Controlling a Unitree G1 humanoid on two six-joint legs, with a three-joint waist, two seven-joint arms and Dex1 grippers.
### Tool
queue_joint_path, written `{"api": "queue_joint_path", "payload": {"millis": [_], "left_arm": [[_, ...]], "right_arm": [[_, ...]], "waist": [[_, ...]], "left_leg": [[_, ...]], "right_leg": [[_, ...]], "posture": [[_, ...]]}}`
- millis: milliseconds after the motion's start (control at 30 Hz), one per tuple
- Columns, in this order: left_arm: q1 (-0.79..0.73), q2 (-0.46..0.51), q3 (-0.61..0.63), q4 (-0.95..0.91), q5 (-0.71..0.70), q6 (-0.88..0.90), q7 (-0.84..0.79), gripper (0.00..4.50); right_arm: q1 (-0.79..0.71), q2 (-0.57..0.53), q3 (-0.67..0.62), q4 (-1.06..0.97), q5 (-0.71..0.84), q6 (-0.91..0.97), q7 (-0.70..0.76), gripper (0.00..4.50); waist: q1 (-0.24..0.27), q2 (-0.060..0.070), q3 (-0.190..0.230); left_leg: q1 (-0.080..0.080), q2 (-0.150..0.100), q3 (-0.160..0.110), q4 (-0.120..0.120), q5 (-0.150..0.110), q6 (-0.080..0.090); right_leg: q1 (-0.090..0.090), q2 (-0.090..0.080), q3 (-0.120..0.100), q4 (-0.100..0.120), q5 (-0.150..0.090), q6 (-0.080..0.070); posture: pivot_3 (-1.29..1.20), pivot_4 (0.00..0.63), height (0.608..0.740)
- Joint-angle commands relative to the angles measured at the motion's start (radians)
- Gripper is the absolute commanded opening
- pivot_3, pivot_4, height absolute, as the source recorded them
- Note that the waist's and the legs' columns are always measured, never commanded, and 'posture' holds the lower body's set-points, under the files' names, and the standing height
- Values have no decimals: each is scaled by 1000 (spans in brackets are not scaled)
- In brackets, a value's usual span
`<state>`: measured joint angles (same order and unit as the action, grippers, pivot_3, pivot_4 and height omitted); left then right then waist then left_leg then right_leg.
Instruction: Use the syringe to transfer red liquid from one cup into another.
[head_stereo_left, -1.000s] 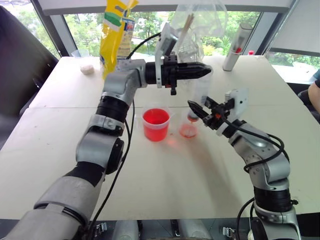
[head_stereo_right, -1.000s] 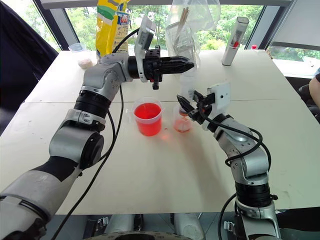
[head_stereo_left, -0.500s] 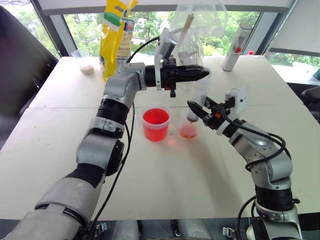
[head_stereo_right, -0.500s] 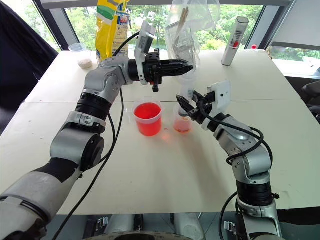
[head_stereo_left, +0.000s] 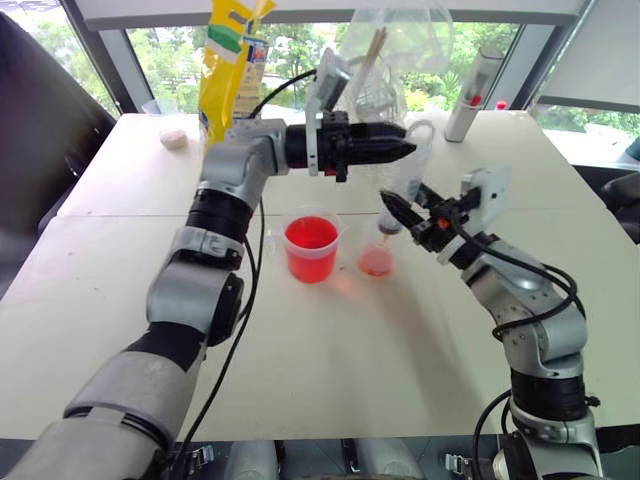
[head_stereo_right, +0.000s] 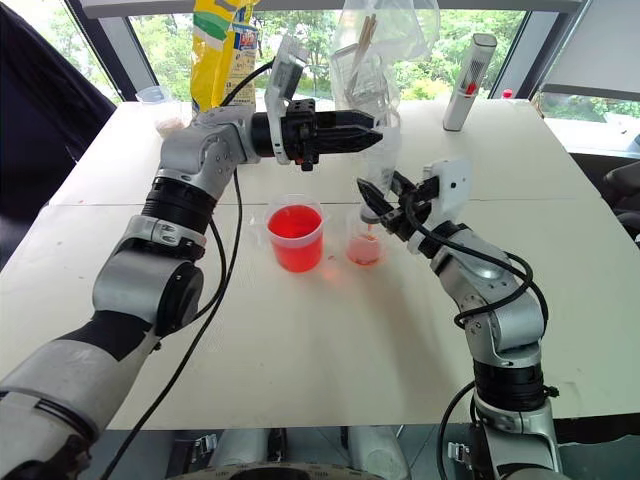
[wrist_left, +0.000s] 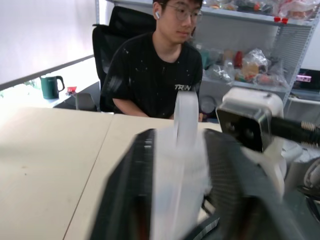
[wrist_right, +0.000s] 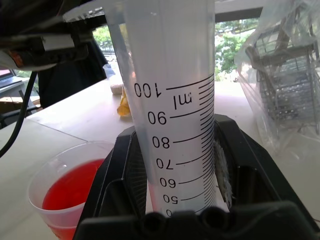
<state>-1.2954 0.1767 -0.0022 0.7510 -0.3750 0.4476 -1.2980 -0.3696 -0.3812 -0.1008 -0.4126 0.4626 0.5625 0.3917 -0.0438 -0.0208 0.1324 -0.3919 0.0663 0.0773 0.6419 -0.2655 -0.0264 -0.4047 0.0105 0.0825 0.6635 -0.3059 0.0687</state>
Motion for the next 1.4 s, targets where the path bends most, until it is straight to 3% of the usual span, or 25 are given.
{"api": "queue_joint_path", "payload": {"millis": [33,100,333,567,833,967,1067,1167,1400], "left_arm": [[-24,16,41,-26,-30,18,24,3712],[-36,30,65,-27,-49,34,30,4426],[-35,127,119,-57,-86,92,42,4426],[109,242,82,-254,-109,198,-6,4426],[285,312,58,-447,-122,257,14,4426],[348,313,50,-517,-126,260,42,4426],[378,311,45,-553,-129,258,65,4426],[408,326,37,-594,-130,247,68,4426],[469,368,31,-690,-152,242,53,4426]], "right_arm": [[-27,4,-9,-54,6,-44,6,1464],[-24,7,-6,-46,4,-50,8,1464],[-8,13,2,-25,-6,-61,16,1464],[-20,-10,-12,-37,-1,-26,8,1464],[-271,-169,-155,-53,155,396,-89,1464],[-504,-248,-225,127,186,763,-170,1464],[-589,-296,-224,261,146,967,-193,1464],[-583,-331,-210,355,152,1050,-184,1464],[-405,-376,-65,462,253,1052,-203,1464]], "waist": [[0,0,0],[-1,0,0],[0,0,0],[-1,0,0],[1,2,1],[2,2,1],[3,1,0],[3,1,0],[-2,1,1]], "left_leg": [[0,0,0,0,0,0],[0,0,0,0,0,0],[0,0,0,0,0,0],[1,1,-1,0,0,0],[1,1,0,0,0,0],[1,1,0,0,0,0],[1,1,0,0,0,0],[0,1,1,-1,0,0],[1,0,2,-7,0,0]], "right_leg": [[0,0,0,0,0,0],[0,0,0,0,0,0],[0,0,0,0,0,0],[0,0,1,1,0,0],[0,-3,0,2,0,0],[0,-4,0,1,0,0],[0,-5,1,1,0,-1],[0,-5,2,-1,0,-1],[-2,-4,5,-3,0,0]], "posture": [[0,150,739],[0,150,739],[0,150,739],[0,150,739],[0,150,739],[0,150,739],[0,150,739],[0,150,739],[0,150,739]]}}
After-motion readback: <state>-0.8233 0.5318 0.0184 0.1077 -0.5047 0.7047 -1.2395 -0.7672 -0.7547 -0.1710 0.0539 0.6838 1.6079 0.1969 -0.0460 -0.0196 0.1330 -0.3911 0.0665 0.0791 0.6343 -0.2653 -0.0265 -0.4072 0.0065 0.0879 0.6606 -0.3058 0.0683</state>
